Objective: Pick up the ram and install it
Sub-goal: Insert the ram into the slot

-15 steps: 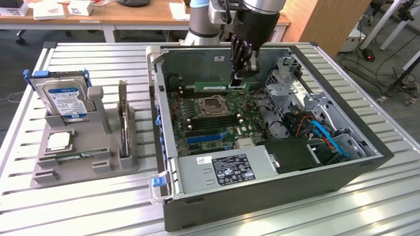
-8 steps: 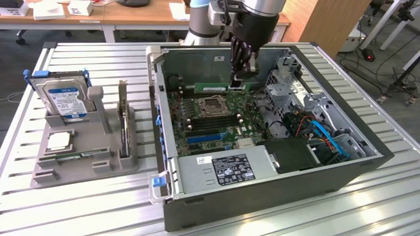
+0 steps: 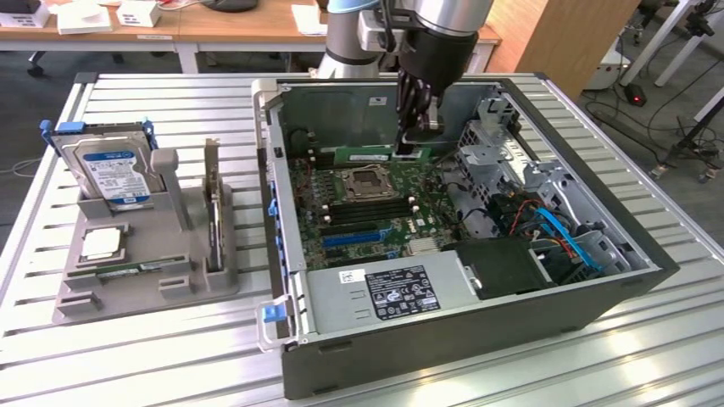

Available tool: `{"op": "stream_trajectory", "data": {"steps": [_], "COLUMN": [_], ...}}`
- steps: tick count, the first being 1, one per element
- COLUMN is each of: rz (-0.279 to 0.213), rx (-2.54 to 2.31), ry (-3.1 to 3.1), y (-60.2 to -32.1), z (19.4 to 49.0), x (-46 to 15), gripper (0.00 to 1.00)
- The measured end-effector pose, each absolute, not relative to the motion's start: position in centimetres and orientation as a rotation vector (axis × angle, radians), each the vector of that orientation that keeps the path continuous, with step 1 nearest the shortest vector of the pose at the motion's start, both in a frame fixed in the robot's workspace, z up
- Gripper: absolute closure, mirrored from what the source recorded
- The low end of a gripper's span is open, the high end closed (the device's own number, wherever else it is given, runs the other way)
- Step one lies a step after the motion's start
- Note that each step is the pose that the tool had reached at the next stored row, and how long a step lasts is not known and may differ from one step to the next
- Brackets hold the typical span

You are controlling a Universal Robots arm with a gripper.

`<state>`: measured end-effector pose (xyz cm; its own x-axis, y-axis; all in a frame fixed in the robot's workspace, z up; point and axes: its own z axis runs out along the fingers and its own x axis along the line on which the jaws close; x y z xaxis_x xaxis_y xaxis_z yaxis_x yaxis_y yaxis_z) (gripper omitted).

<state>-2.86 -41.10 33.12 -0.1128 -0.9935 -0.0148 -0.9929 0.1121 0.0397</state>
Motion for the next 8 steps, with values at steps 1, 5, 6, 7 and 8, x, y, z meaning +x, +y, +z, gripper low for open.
{"op": "stream_trajectory", "data": {"steps": [1,5,6,7,8], "rz": [-0.062,-0.062,-0.062,-0.062,-0.062], "rx": [2.082,2.082,2.082,2.082,2.084], "ry": [-2.331,-2.331,-2.331,-2.331,-2.33], "y": [-41.1,-41.1,-41.1,-41.09,-41.1], "z": [33.1,33.1,33.09,33.09,33.09], "x": [-2.86,-2.86,-2.86,-2.86,-2.86], "gripper": [0.89,0.89,0.89,0.89,0.89]}}
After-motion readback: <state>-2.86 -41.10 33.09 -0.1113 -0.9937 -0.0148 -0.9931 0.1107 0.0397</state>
